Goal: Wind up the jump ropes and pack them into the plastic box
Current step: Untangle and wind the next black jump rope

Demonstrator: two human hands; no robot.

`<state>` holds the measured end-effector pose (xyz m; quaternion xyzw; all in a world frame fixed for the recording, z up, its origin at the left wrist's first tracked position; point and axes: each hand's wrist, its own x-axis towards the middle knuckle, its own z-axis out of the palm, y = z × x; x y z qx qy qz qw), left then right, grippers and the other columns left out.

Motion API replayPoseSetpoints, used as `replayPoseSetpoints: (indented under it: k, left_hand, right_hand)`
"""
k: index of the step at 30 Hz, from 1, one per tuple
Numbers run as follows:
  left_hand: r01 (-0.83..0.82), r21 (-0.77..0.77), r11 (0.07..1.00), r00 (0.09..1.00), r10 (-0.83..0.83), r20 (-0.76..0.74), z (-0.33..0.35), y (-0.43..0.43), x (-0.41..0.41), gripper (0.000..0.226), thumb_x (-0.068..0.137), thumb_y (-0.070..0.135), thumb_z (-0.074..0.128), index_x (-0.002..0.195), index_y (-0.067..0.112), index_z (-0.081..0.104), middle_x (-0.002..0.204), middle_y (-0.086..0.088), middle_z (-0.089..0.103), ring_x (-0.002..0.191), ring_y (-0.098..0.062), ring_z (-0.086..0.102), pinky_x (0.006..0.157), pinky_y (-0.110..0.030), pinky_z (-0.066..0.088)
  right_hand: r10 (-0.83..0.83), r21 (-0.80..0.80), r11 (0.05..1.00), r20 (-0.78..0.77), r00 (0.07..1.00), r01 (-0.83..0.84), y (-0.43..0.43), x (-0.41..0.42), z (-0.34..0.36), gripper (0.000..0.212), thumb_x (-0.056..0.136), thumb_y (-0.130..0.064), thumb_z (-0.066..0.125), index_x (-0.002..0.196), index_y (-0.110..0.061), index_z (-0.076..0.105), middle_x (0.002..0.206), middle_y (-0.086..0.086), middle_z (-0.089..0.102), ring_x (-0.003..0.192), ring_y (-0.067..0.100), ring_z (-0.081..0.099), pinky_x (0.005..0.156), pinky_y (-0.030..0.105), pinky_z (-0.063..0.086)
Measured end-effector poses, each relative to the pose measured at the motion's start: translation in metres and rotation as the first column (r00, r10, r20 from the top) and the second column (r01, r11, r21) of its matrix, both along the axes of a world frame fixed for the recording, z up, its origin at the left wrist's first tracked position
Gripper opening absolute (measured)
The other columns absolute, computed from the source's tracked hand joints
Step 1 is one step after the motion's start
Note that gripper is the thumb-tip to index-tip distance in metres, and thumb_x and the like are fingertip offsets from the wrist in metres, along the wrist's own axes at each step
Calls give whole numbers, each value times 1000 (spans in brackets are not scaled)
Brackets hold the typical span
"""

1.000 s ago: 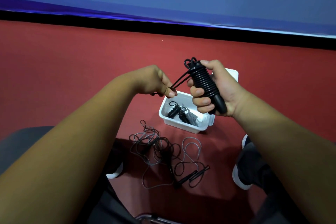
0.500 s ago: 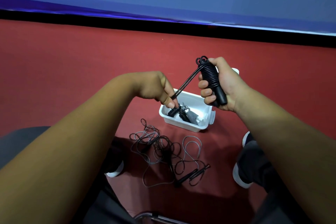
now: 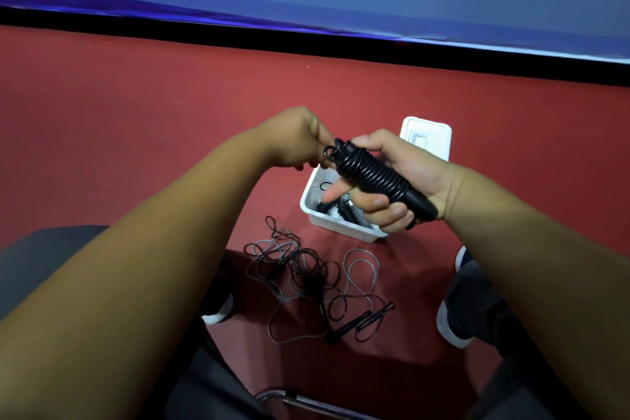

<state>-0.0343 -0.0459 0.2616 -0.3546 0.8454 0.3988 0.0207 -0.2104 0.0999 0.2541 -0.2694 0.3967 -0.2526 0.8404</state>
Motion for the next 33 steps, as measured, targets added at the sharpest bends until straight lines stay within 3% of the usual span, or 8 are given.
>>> replayPoseSetpoints:
  k: [4, 6, 8, 12, 19, 23, 27, 33]
  left_hand:
    - [-29, -3, 1000, 995, 28, -93, 11, 3, -7, 19, 83, 6, 77, 89, 23, 85, 71, 2, 76, 58, -3, 64, 70, -36, 64]
    - [-48, -21, 999, 991, 44, -129, 15, 4, -10, 17, 79, 9, 80, 85, 24, 85, 76, -1, 78, 63, -6, 66, 73, -40, 66]
    - [-68, -37, 997, 984, 61, -165, 20, 6, -13, 16, 78, 8, 81, 83, 23, 85, 78, 0, 79, 68, -8, 69, 74, -42, 66]
    - [-87, -91, 992, 975, 66, -211, 26, 6, -16, 12, 81, 10, 85, 87, 21, 84, 77, 6, 79, 64, -6, 70, 69, -30, 64]
    - [112, -246, 963, 989, -133, -70, 31, -6, -8, 20, 90, 20, 80, 106, 32, 81, 94, 13, 77, 81, 7, 66, 74, -12, 45]
    - [202, -235, 951, 979, -203, 21, 34, -7, -1, 38, 95, 11, 73, 125, 34, 74, 101, 12, 75, 84, -1, 66, 79, -21, 52]
    - [40, -290, 956, 995, -66, -81, 26, -2, -4, 27, 85, 3, 82, 103, 21, 75, 85, 7, 72, 61, -7, 69, 67, -32, 62]
    - [70, -503, 861, 979, -157, -133, 23, 1, -6, 19, 83, 11, 82, 97, 23, 74, 88, 10, 73, 77, -8, 64, 77, -34, 56]
  right_hand:
    - [89, 11, 996, -6, 996, -89, 1, 12, -13, 89, 91, -65, 57, 155, -4, 44, 66, 7, 47, 41, 13, 39, 41, 19, 23]
    - [123, 20, 992, -38, 992, -122, -2, 13, -19, 87, 79, -69, 74, 116, 8, 56, 69, 8, 45, 41, 13, 40, 39, 18, 24]
    - [134, 22, 991, -129, 983, -132, -4, 14, -23, 77, 73, -74, 77, 87, -1, 55, 71, 10, 37, 42, 13, 39, 38, 18, 27]
    - [-7, -22, 1000, -286, 958, 0, -6, 14, -24, 62, 92, -71, 57, 117, -14, 50, 74, 8, 47, 48, 14, 40, 41, 19, 29]
    - [-303, -124, 952, -464, 832, 278, -7, 18, -21, 48, 104, -60, 51, 115, -15, 58, 73, 7, 58, 52, 19, 47, 43, 21, 33]
    - [-429, -154, 901, -459, 778, 406, -7, 16, -23, 51, 103, -64, 55, 120, -17, 62, 76, 7, 62, 54, 20, 50, 46, 22, 36]
    - [-482, -146, 873, -400, 779, 465, -8, 15, -20, 61, 99, -73, 54, 125, -18, 61, 76, 5, 62, 55, 18, 51, 45, 22, 38]
    - [-526, -121, 845, -364, 769, 521, -12, 22, -19, 84, 81, -98, 38, 112, -22, 57, 70, 2, 55, 53, 16, 46, 46, 21, 34]
